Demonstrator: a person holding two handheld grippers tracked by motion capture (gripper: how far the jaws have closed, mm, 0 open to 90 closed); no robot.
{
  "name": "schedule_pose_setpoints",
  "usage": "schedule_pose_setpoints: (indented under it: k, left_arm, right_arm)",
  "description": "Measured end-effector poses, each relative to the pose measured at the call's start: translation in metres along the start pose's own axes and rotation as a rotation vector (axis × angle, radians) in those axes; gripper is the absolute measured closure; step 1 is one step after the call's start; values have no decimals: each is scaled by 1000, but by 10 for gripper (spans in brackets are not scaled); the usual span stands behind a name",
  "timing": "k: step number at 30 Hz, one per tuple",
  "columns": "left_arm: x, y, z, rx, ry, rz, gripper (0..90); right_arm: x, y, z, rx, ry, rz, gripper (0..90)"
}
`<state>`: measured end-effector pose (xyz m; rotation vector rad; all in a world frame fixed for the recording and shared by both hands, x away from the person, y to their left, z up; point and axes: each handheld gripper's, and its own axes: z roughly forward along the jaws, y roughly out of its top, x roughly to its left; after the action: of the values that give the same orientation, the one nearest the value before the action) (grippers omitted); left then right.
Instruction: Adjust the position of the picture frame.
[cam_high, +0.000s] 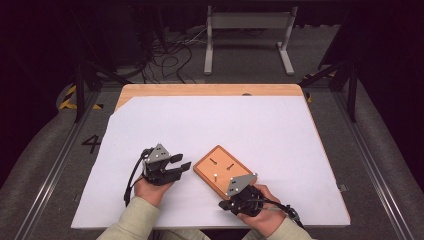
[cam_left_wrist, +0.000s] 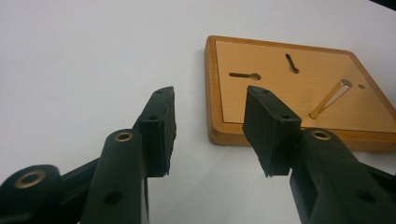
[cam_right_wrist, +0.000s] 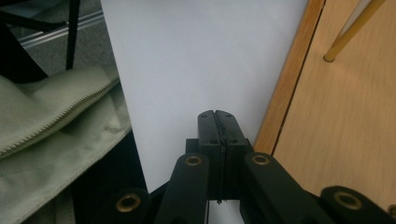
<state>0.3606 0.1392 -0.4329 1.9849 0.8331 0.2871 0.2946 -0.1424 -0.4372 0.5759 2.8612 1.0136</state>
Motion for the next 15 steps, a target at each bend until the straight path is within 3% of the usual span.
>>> schedule_pose_setpoints:
  k: [3,10,15]
  left_arm:
    - [0,0,0,-1,0,-2,537]
    - [0,0,0,0,0,0,535]
    - [0,0,0,1,-2,2,535]
  right_arm:
    - [-2,-1,0,15,-22,8,900]
    - [-6,-2,-1,25,-4,30,900]
    - [-14,-7,-5,53,-46,45,900]
